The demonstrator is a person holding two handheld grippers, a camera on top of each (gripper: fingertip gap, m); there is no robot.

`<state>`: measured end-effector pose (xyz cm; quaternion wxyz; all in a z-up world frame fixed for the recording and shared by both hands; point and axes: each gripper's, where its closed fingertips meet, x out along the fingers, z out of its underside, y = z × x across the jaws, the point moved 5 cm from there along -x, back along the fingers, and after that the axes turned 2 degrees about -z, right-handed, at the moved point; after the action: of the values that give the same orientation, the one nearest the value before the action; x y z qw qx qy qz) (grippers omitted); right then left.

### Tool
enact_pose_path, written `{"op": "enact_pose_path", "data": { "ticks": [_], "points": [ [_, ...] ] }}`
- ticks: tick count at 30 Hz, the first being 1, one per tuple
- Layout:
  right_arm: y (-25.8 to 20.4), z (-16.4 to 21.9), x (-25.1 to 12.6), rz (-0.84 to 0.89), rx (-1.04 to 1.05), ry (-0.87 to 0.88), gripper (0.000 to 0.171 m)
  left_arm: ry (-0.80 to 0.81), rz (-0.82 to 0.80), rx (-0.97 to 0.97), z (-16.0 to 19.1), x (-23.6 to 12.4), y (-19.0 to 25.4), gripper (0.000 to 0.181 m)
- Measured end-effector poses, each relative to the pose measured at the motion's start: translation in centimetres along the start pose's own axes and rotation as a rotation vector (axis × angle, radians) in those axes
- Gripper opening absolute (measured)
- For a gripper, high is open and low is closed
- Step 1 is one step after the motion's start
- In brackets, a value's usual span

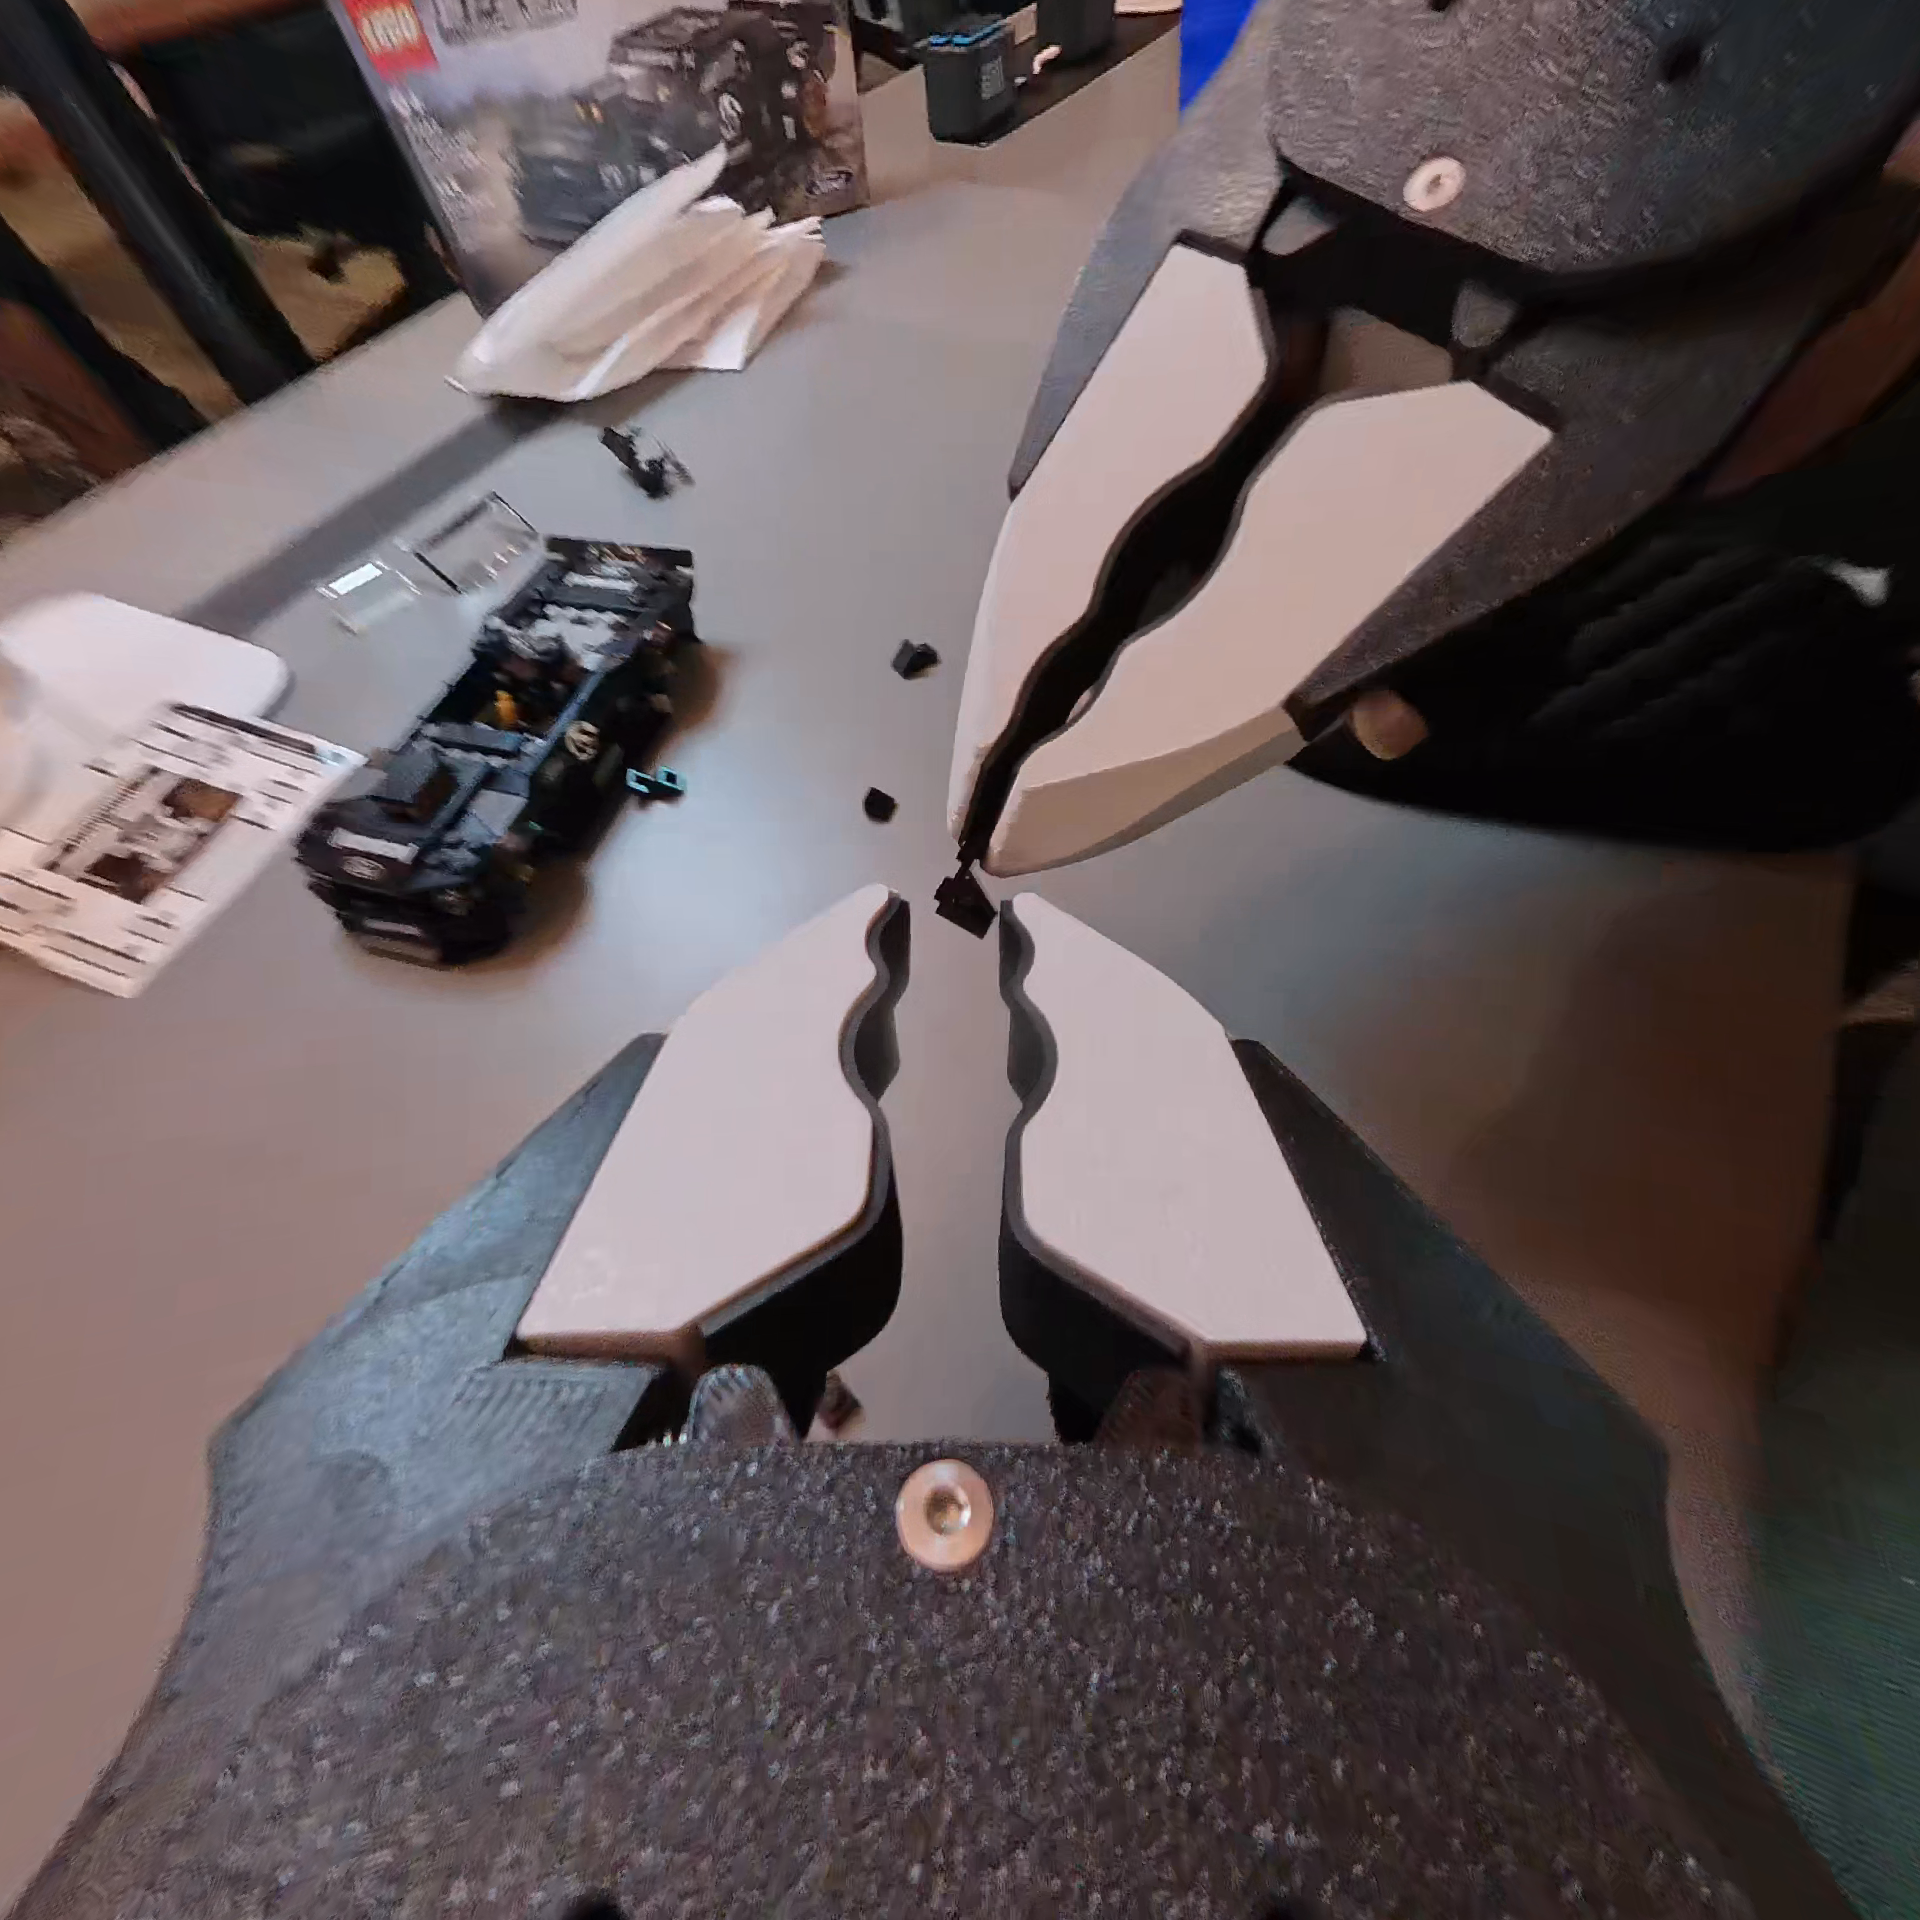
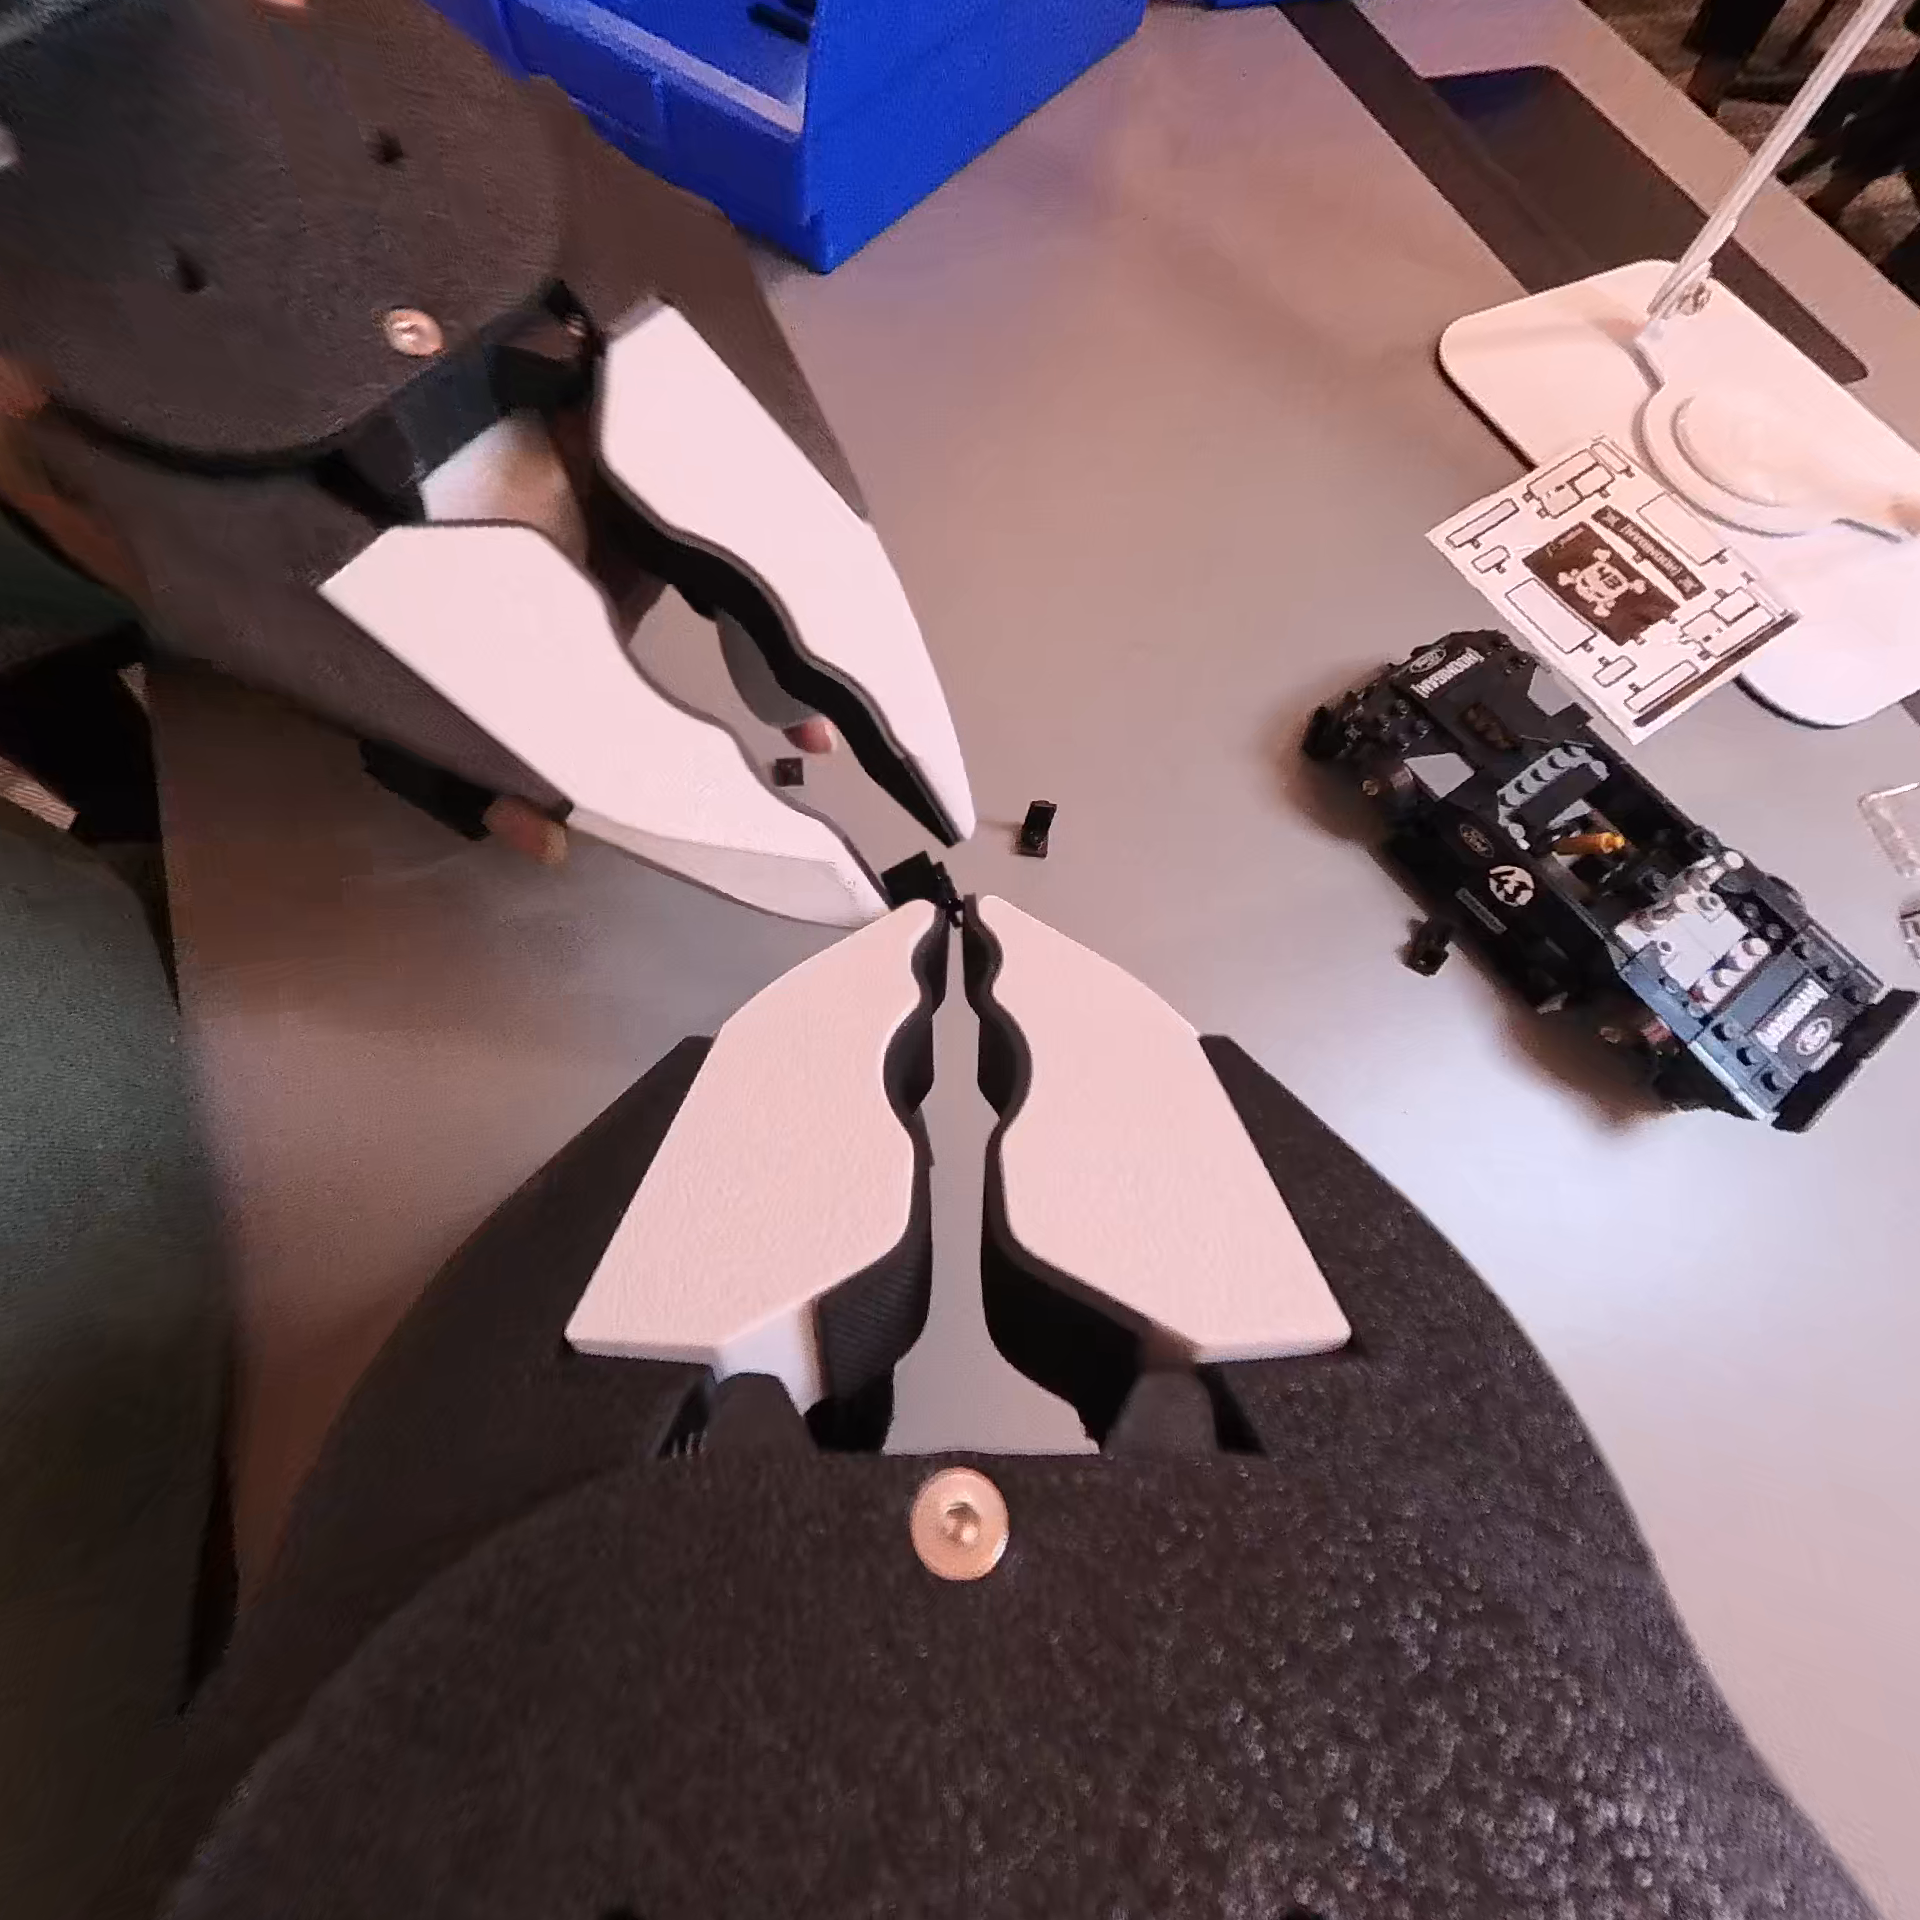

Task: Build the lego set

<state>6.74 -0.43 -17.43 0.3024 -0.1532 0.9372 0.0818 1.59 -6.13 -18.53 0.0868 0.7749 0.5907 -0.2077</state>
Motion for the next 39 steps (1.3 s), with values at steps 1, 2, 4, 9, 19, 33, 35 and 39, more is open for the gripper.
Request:
{"op": "enact_pose_path", "data": {
  "ticks": [1,2,4,9,19,33,35,39],
  "points": [
    [0.0,0.0,0.0,-0.004,0.015,0.001,0.002,-0.001,-0.034,0.049,-0.1,-0.1,0.1,0.016],
    [0.0,0.0,0.0,-0.01,0.033,0.004,0.002,-0.004,-0.062,0.098,-0.1,-0.1,0.3,0.016],
    [0.0,0.0,0.0,-0.023,0.071,0.005,0.002,-0.009,-0.105,0.178,-0.1,-0.2,0.6,0.014],
    [0.1,0.0,0.1,-0.036,0.145,0.008,0.002,-0.016,-0.191,0.325,0.0,-0.1,1.0,0.013],
    [-0.3,-1.6,-1.7,-0.152,0.181,0.188,0.003,0.201,0.009,0.099,-1.4,-1.7,0.6,0.011],
    [-2.1,-4.2,-4.5,-0.474,0.097,0.573,0.014,0.622,0.861,-0.722,-3.3,-4.7,0.7,0.01],
    [-2.6,-4.2,-4.6,-0.5,0.02,0.588,0.015,0.612,0.942,-0.772,-3.2,-4.6,1.1,0.01],
    [-3.3,-4.2,-4.4,-0.595,-0.015,0.556,0.018,0.596,1.033,-0.799,-3.2,-4.7,1.7,0.01]
  ]
}}
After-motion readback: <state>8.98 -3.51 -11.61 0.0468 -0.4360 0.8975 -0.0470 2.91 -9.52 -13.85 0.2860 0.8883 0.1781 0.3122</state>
